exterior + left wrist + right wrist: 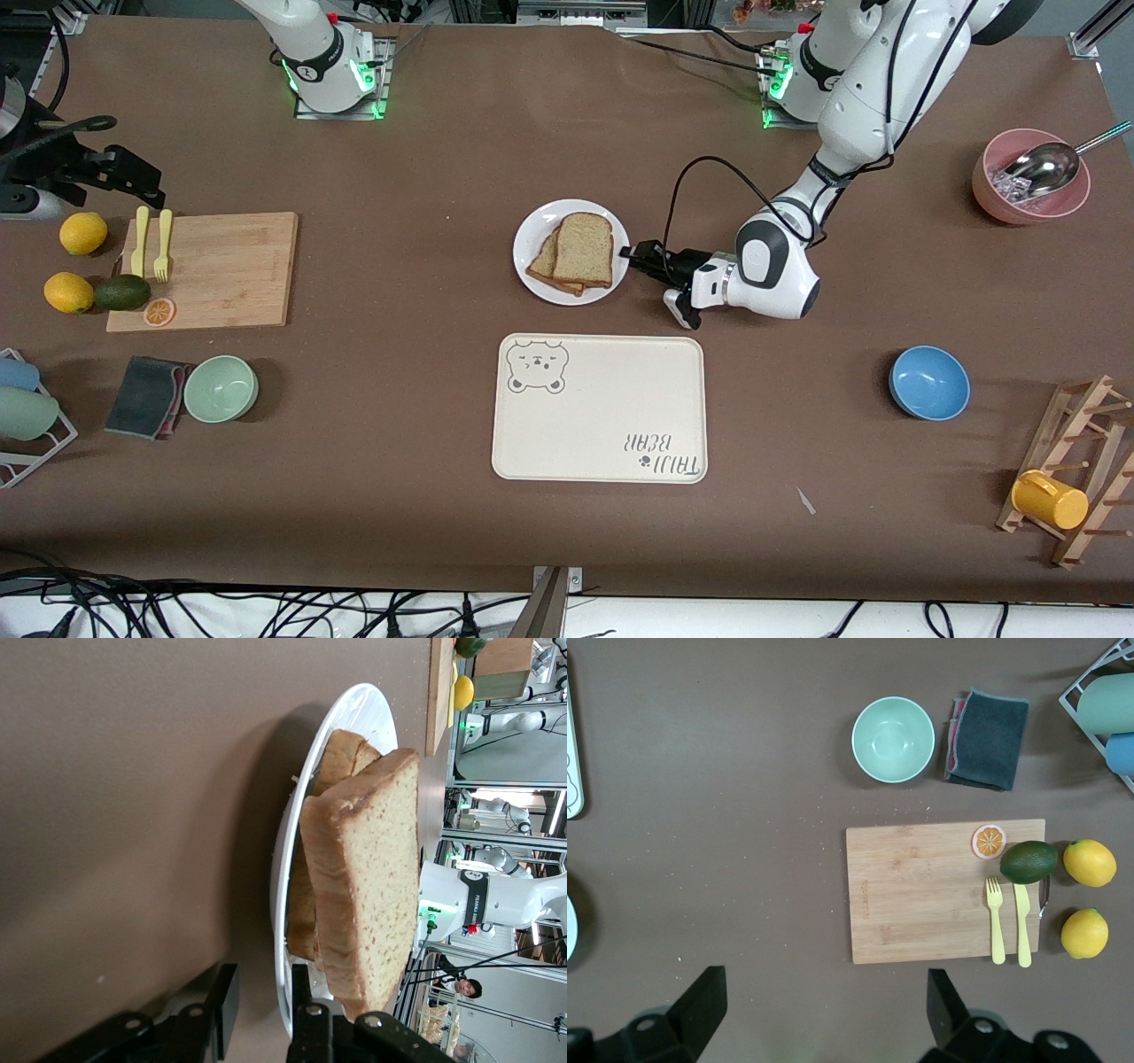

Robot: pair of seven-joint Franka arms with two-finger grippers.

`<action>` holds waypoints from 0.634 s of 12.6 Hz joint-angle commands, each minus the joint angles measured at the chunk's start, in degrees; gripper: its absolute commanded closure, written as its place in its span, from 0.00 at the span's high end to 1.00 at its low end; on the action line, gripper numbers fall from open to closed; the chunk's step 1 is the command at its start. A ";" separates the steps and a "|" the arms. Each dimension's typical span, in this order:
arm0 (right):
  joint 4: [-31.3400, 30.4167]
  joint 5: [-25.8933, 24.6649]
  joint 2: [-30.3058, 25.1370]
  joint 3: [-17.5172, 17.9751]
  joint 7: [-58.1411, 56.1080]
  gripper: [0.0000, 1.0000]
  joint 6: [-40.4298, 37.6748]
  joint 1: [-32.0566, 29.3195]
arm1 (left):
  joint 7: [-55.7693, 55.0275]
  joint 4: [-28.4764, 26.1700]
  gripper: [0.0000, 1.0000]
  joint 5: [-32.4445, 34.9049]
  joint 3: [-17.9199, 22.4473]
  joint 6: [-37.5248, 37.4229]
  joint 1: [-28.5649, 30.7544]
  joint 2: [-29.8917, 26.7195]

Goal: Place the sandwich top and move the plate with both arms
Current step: 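Grip the white plate's rim with the left gripper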

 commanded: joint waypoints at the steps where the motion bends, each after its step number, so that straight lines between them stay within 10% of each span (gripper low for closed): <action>1: 2.01 -0.45 0.69 0.32 -0.81 1.00 -0.88 -0.43 | -0.30 -0.33 0.31 -3.73 0.11 1.07 -1.18 -0.33; 8: 2.01 1.93 0.87 0.23 -1.34 1.00 -1.75 -0.08 | -0.39 -0.33 0.07 -5.14 0.11 3.35 -2.86 -0.25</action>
